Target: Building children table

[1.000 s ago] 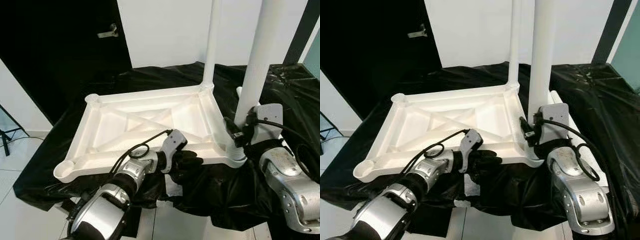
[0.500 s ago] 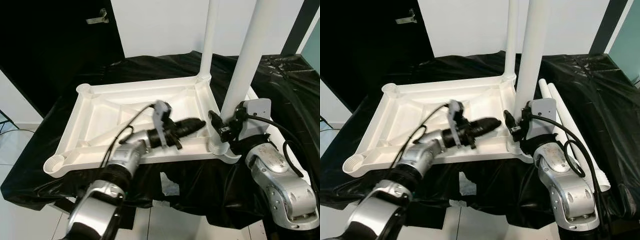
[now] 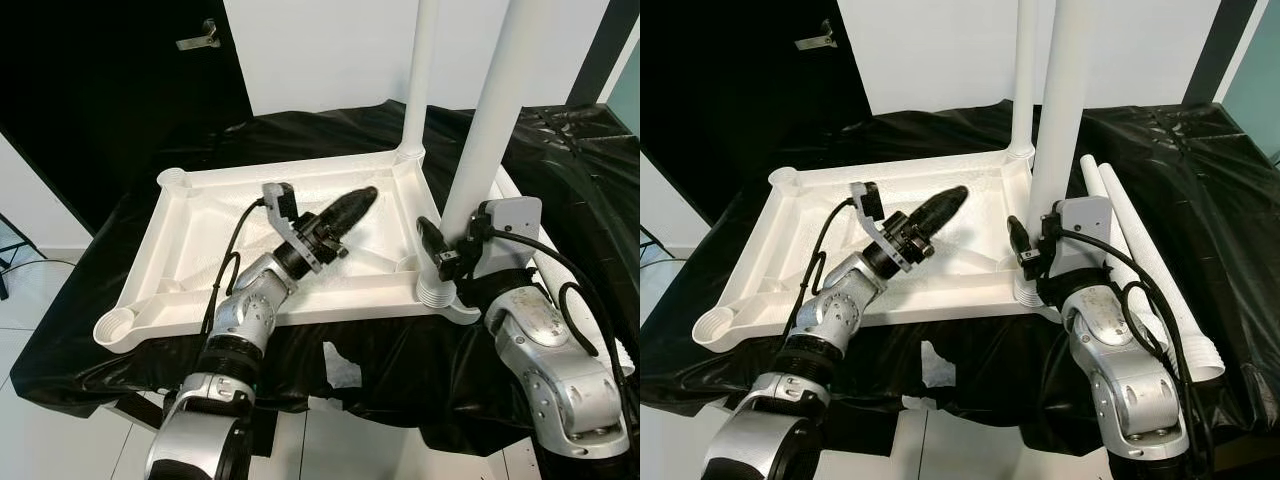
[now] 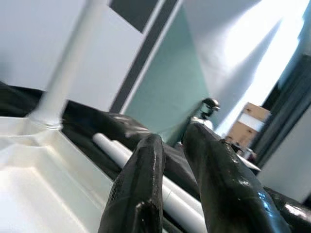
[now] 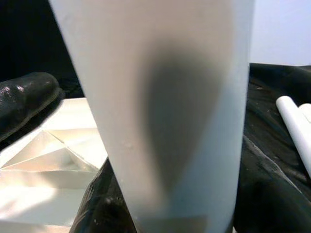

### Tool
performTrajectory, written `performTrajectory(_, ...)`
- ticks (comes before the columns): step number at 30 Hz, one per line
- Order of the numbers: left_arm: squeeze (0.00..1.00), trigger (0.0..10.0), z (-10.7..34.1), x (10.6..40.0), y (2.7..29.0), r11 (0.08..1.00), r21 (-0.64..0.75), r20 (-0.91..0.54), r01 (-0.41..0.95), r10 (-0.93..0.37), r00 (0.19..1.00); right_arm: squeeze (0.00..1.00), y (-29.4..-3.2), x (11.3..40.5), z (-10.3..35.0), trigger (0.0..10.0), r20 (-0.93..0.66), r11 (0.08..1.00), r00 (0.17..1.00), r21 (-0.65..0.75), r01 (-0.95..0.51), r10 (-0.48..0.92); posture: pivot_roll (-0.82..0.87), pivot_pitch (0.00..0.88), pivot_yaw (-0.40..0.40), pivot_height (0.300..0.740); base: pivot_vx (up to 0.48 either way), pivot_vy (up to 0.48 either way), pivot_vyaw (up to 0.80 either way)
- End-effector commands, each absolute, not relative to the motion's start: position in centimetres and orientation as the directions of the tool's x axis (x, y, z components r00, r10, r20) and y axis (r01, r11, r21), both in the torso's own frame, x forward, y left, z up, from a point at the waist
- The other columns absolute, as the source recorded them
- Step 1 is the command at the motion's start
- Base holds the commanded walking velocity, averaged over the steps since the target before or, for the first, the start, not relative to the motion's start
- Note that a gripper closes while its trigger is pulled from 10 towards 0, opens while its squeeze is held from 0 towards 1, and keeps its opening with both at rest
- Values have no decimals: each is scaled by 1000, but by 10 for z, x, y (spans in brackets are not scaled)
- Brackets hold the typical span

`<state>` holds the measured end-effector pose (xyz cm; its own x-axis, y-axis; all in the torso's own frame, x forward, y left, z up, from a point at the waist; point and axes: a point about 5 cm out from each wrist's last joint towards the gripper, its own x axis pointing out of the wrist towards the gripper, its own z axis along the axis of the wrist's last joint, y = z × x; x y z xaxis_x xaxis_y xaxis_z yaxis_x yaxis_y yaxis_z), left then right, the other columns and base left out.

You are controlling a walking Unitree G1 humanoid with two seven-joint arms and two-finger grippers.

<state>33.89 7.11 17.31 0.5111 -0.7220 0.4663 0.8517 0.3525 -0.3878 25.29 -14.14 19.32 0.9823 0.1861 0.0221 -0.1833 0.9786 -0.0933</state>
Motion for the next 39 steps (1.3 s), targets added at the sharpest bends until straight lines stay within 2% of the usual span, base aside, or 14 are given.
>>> performTrajectory(1,0,10000,170,345,82,490,-389,434,780,-649,624,0,-144,254,151,10000,-185,985,973,-80,-155,139,-175,0,103,740,0,0,0)
performTrajectory(3,0,10000,170,345,82,490,-389,434,780,-649,624,0,-144,254,151,10000,-185,985,973,-80,-155,139,-175,0,103,740,0,0,0)
performTrajectory(4,0,10000,170,346,85,548,-382,415,745,-618,667,0,-144,254,152,10000,-174,986,976,-79,-149,133,-175,0,103,740,0,0,0)
performTrajectory(5,0,10000,168,354,97,665,-375,367,646,-534,762,0,-147,255,155,10000,-148,989,984,-92,-117,103,-175,0,105,740,0,0,0)
performTrajectory(7,0,10000,168,354,97,665,-375,367,646,-534,762,0,-147,255,155,10000,-148,989,984,-92,-117,103,-175,0,105,740,0,0,0)
performTrajectory(8,0,10000,166,358,107,745,-361,332,561,-459,824,0,-150,256,158,10000,-124,990,990,-113,-87,73,-176,0,105,740,0,0,0)
performTrajectory(10,0,10000,166,358,107,745,-361,332,561,-459,824,0,-150,256,158,10000,-124,990,990,-113,-87,73,-176,0,105,740,0,0,0)
performTrajectory(11,0,10000,165,360,118,815,-336,298,471,-383,874,0,-155,255,162,10000,-83,987,996,-156,-33,20,-177,0,105,740,0,0,0)
performTrajectory(13,0,10000,164,360,129,867,-302,279,397,-318,906,0,-161,253,167,10000,-36,982,999,-188,27,-35,-177,0,103,740,0,0,0)
performTrajectory(15,0,10000,164,360,129,867,-302,279,397,-318,906,0,-161,253,167,10000,-36,982,999,-188,27,-35,-177,0,103,740,0,0,0)
performTrajectory(18,0,10000,161,348,147,952,-158,247,262,-219,944,0,-175,241,176,10000,76,963,985,-210,171,-158,-169,0,92,740,0,0,0)
performTrajectory(28,0,10000,146,328,146,968,-87,226,235,-211,951,0,-180,233,174,10000,105,952,971,-198,234,-216,-158,0,79,740,0,0,0)
performTrajectory(34,0,10000,144,307,131,942,-10,284,337,-320,904,0,-188,237,183,10000,176,940,954,-202,276,-242,-151,0,75,740,0,0,0)
performTrajectory(39,0,10000,143,303,128,942,10,292,334,-323,900,0,-192,237,188,10000,240,925,938,-227,304,-249,-151,0,75,740,0,0,0)
